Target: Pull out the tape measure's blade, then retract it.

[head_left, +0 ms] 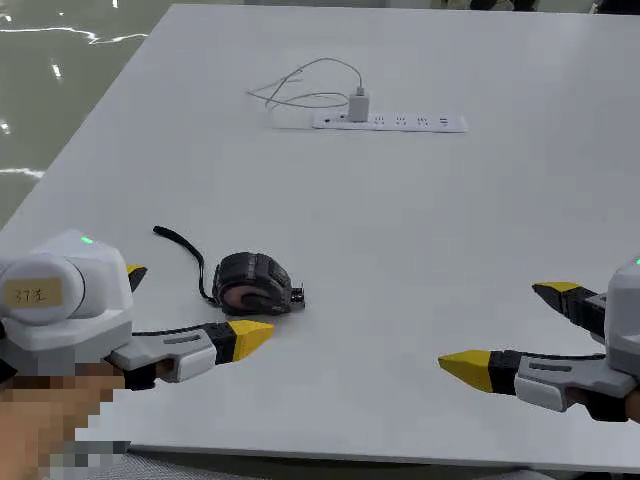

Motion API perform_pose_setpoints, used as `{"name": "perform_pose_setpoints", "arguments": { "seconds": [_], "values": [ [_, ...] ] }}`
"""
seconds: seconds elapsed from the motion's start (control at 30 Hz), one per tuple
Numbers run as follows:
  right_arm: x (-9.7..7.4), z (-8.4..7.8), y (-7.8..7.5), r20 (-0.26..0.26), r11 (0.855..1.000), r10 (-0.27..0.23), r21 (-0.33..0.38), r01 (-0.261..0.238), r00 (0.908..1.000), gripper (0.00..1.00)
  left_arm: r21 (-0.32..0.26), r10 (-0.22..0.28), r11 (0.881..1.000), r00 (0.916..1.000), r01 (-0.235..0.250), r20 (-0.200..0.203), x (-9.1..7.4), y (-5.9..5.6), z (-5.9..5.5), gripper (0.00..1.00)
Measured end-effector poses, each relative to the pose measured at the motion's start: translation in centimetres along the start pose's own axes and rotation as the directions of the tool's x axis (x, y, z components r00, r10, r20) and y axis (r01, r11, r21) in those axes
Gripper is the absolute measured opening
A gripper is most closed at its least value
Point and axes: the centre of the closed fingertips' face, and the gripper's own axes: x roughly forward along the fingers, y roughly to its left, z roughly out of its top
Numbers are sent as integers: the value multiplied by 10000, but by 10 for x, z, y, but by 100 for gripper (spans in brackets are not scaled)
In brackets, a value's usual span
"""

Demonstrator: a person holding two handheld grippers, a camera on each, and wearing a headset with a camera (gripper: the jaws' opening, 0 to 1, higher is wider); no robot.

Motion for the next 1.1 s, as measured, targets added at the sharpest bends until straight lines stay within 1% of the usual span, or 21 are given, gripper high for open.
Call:
{"name": "perform_pose_setpoints", "arguments": {
  "seconds": [0.57,1.1],
  "values": [
    [-1,1,-1,25,10000,-17,18,17,10000,90,1,57,10000,10000,-57,-9,-2,1,0,99],
    [-3,-3,0,-37,10000,-43,63,44,10000,90,38,104,9999,9999,-104,-72,-5,2,-2,99]
  ]
}}
